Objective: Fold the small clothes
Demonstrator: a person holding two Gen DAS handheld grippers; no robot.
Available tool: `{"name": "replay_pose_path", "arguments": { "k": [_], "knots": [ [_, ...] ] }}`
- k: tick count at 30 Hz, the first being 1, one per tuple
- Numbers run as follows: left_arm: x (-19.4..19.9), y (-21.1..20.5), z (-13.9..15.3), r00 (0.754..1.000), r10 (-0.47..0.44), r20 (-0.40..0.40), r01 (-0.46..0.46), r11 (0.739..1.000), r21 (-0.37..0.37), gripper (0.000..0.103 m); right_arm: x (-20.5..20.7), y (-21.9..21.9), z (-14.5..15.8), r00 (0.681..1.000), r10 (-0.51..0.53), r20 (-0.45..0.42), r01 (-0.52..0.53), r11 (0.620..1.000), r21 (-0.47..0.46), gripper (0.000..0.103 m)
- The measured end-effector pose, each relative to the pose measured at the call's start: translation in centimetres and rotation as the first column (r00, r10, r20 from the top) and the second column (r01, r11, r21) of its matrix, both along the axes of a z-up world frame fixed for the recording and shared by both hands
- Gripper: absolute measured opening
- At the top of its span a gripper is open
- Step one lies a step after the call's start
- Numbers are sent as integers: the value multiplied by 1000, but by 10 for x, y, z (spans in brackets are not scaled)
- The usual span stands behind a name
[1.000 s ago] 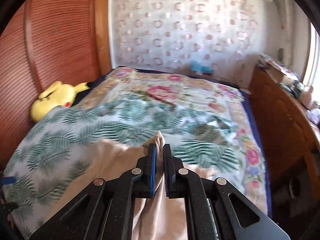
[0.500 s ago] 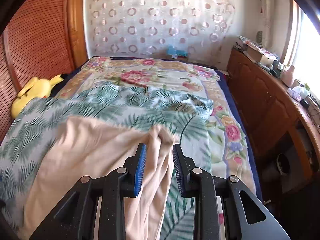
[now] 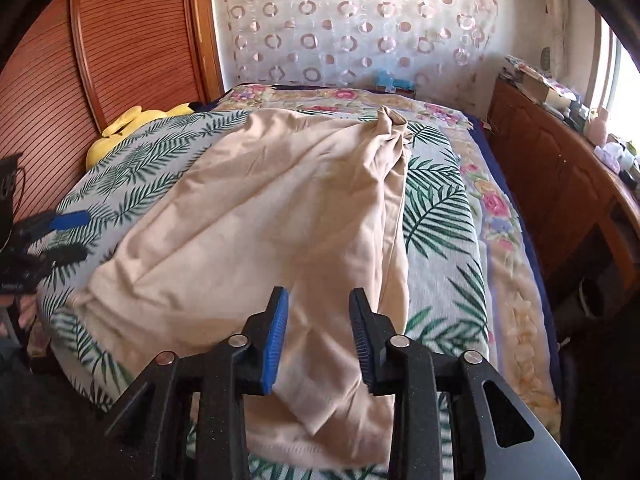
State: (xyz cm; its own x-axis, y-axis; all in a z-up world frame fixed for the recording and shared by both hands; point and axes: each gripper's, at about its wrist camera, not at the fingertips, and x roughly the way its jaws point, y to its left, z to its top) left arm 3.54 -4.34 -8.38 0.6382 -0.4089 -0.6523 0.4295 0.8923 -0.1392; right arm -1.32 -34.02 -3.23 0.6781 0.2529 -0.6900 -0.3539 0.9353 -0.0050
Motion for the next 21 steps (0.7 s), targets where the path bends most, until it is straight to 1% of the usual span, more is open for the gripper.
{"name": "replay_pose_path", "arguments": {
  "k": [2,6,10,13,14,15,16,17,19,21],
  "knots": [
    [-1,0,1,1000,0,1,0,1000,-6,78,-9,1,2,1000,11,-9,-11,1000,15,41],
    [-1,1,2,1000,-2,2,2,1000,-12,78,-16,18,-2,999,36,-16,-36,999,-15,41],
    [-1,2,1,1000,-2,2,2,1000,-15,78,0,28,-14,998,42,-36,-44,997,-57,41],
    [-3,3,1,1000,2,3,-2,1000,-17,78,7,33,-20,998,35,-46,-40,993,-111,41],
    [-3,4,2,1000,4,5,-4,1000,-19,78,8,33,-20,998,33,-55,-39,992,-119,39],
    [-3,4,3,1000,5,7,-5,1000,-22,78,9,32,-19,998,31,-55,-38,993,-116,33],
    [-3,4,3,1000,7,8,-6,1000,-26,77,8,31,-17,998,36,-53,-41,993,-110,14],
    [-3,5,4,1000,7,8,-7,1000,-28,78,6,30,-13,998,41,-45,-46,992,-114,5],
    [-3,5,4,1000,7,6,-7,1000,-29,77,-3,26,-2,998,56,-12,-57,993,-103,4],
    [-4,3,5,1000,1,6,-1,1000,-26,78,-12,18,7,998,55,1,-55,994,-91,4]
  ]
}}
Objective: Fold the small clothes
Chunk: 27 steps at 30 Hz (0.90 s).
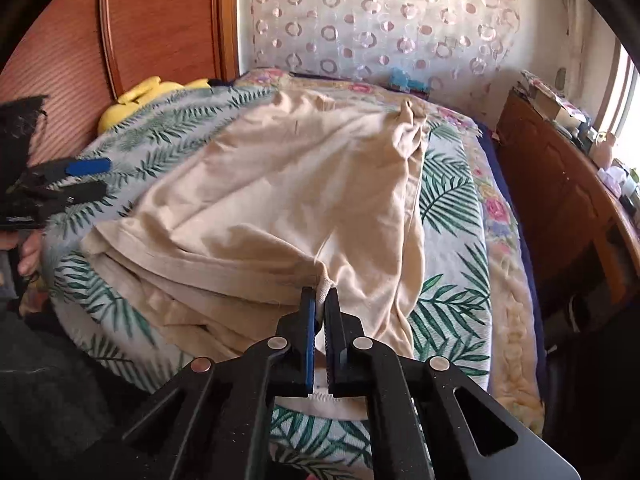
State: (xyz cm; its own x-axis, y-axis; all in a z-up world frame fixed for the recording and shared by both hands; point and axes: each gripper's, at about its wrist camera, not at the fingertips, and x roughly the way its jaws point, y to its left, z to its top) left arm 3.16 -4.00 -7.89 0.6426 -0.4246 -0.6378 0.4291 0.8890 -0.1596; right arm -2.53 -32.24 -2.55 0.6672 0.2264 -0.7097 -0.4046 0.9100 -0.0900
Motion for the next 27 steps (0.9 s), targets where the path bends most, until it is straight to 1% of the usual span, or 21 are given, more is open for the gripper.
{"name": "replay_pose_path", "arguments": {
  "k": [3,5,9,12,13,14,15,17,18,19,20,22,24,25,26,27],
  "knots": [
    [-1,-3,1,1000,-11,-2,11,1000,2,78,-18,-15,9,1000,-22,18,22,1000,-3,3],
    [-2,-5,0,1000,-17,-5,17,1000,6,78,-26,-24,7,998,-51,20,51,999,-17,3],
    [-2,-12,-4,999,-32,-19,32,999,17,78,-31,-39,-3,993,-116,-13,116,993,-24,3],
    [-2,-16,-7,999,-40,-32,40,999,22,78,-33,-43,-3,990,-136,-42,136,991,-1,5],
    [-1,-16,-8,998,-43,-38,44,999,19,78,-32,-44,-3,988,-147,-40,147,989,-2,9],
    [-1,-17,-9,998,-45,-43,46,999,19,78,-32,-45,-2,988,-151,-34,152,988,7,17],
    [-1,-18,-10,998,-45,-46,46,999,22,77,-33,-46,1,988,-152,-26,152,988,24,22],
    [-1,-21,-13,997,-50,-56,51,998,28,77,-32,-51,-1,988,-151,-9,151,987,60,37],
    [0,-22,-14,997,-54,-61,56,998,30,77,-30,-49,-2,988,-154,-4,154,986,70,42],
    [0,-23,-15,996,-60,-66,62,998,31,77,-28,-47,-4,988,-155,-1,155,985,78,52],
    [-1,-24,-17,995,-65,-72,68,997,32,78,-25,-45,-10,988,-153,1,152,985,86,54],
    [-2,-26,-18,992,-88,-85,90,996,14,76,-17,-41,-18,988,-153,-9,153,984,89,54],
    [-5,-27,-17,990,-109,-85,109,994,-7,66,-8,-38,-26,987,-161,-20,163,983,85,54],
    [-6,-28,-16,990,-109,-85,109,994,-2,63,-4,-38,-28,986,-162,-25,164,982,93,54],
    [-7,-29,-17,990,-109,-85,110,994,8,57,0,-38,-31,986,-165,-30,167,981,98,54],
    [-7,-31,-18,990,-113,-88,115,993,15,55,3,-38,-34,985,-169,-36,171,980,98,54]
  ]
}}
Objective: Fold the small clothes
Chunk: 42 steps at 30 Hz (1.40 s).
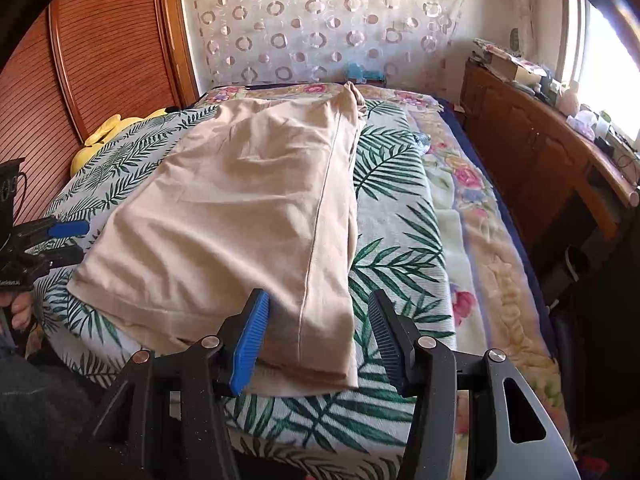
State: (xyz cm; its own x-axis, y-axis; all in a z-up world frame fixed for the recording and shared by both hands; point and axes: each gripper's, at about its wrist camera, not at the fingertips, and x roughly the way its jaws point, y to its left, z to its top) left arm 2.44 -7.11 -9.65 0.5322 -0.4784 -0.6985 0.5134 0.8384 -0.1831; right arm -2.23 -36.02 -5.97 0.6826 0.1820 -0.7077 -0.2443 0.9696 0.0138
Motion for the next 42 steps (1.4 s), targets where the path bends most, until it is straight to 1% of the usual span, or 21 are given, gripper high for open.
{"name": "replay_pose_path", "arguments": {
  "k": [4,7,9,11,12,16,17,18,20,21,23,24,25,26,28,30,32,33,37,40,42],
  "knots": [
    [-1,-4,-6,1000,-11,-22,11,1000,18,55,3,-2,-6,1000,-19,-20,18,1000,-26,54],
    [-2,-5,-11,998,-25,-54,24,1000,-10,55,4,-4,-5,999,-30,-42,28,999,-37,54],
    [-4,-7,-12,999,-28,-43,28,1000,0,52,4,-5,-8,998,-17,-66,16,999,-29,54],
    [-5,-9,-12,998,-46,-51,45,999,-11,36,5,-5,-10,997,-13,-77,12,1000,-22,54],
    [-5,-8,-12,997,-51,-59,49,999,-23,31,5,-5,-11,997,-11,-74,10,1000,-20,54],
    [-7,-8,-13,996,-63,-69,61,998,-35,20,6,-3,-13,997,19,-75,-19,1000,0,53],
    [-7,-8,-13,995,-70,-77,67,997,-42,15,6,0,-13,997,30,-73,-30,1000,-3,44],
    [-7,-8,-13,993,-78,-83,74,996,-48,9,6,1,-13,996,46,-73,-46,999,1,40],
    [-10,-10,-12,992,-94,-78,91,995,-50,5,6,4,-14,995,66,-72,-65,998,10,22],
    [-13,-10,-9,992,-105,-76,100,993,-63,4,6,4,-14,994,82,-72,-81,997,17,13],
    [-21,-9,2,990,-128,-54,122,988,-92,4,6,5,-15,995,85,-59,-84,996,13,9],
    [-25,-8,9,991,-132,-39,127,987,-101,4,5,3,-12,998,57,-32,-56,998,11,9],
    [-29,-7,16,991,-135,-23,132,985,-107,4,2,0,-8,999,40,-5,-40,999,32,8],
    [-32,-5,22,991,-136,-8,134,985,-111,4,-2,-2,-1,999,45,20,-46,997,59,8],
    [-35,-3,30,991,-131,8,131,986,-104,4,-11,-6,13,997,44,59,-48,996,74,8],
    [-35,-2,33,992,-123,15,124,988,-96,4,-20,-7,22,995,65,79,-71,994,81,8],
    [-31,-1,33,994,-109,12,110,989,-99,4,-23,-8,26,994,77,78,-84,993,86,8],
    [-29,-2,33,995,-104,10,105,989,-102,4,-24,-11,26,994,84,75,-92,990,104,8],
    [-15,4,39,997,-71,23,74,988,-137,4,-18,-22,28,993,81,88,-96,978,186,7],
    [3,7,52,998,-45,49,52,986,-158,4,-10,-28,34,989,72,128,-100,969,228,7],
    [25,7,63,997,-29,73,41,986,-162,4,3,-28,45,984,62,169,-103,963,248,7]
  ]
}}
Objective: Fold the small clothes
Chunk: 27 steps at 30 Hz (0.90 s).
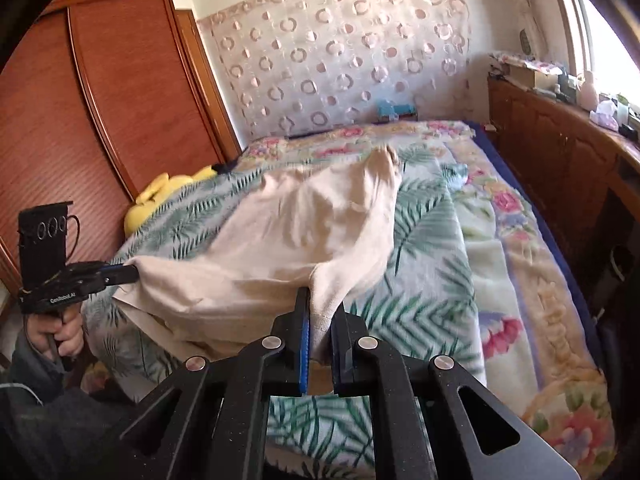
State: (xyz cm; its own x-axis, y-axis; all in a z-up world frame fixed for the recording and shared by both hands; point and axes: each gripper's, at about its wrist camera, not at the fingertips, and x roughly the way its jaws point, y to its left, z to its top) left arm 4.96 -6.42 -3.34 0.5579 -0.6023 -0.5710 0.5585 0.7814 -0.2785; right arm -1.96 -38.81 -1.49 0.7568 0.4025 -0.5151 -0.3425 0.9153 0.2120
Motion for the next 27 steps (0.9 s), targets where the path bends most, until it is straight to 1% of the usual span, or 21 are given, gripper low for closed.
{"name": "replay_pose_path", "arguments": {
  "k": [2,5,7,9,12,13,16,19,22,23,24,25,26,27],
  "knots": [
    [26,-1,9,1000,12,5,-12,1000,-8,4,20,0,10,999,-9,35,8,1000,10,7],
    [72,-3,19,999,47,17,-48,999,7,4,63,-1,23,997,-29,65,28,999,25,7],
    [102,-4,21,998,68,9,-68,998,20,4,93,0,28,997,-44,70,42,999,28,7],
    [129,-5,20,996,89,-1,-89,995,43,4,125,2,30,997,-45,57,42,998,45,8],
    [168,-5,14,993,111,-32,-109,992,59,4,167,16,25,998,-44,37,43,999,15,8],
    [175,-5,11,993,115,-41,-112,992,60,4,180,25,24,999,-38,31,38,999,7,8],
    [205,-6,0,989,133,-70,-128,989,74,4,212,32,21,999,-31,13,31,999,-22,8],
    [229,-8,-17,983,153,-97,-143,984,104,4,238,36,17,999,-45,-12,45,999,-29,8],
    [242,-13,-34,980,147,-133,-129,982,134,4,252,39,16,998,-48,-46,45,997,-57,8],
    [244,-15,-38,980,146,-132,-127,981,143,4,256,40,14,997,-48,-55,44,997,-70,13],
    [244,-15,-39,981,143,-132,-123,982,145,4,257,43,18,997,-52,-59,47,995,-86,15],
    [244,-15,-40,982,138,-131,-119,982,145,5,256,43,19,997,-54,-55,48,994,-98,22],
    [242,-12,-40,982,135,-128,-116,983,145,9,250,44,27,998,-56,-40,51,993,-104,30],
    [241,-12,-38,984,132,-121,-113,983,146,17,244,42,31,998,-59,-21,56,993,-106,35]
  ]
}}
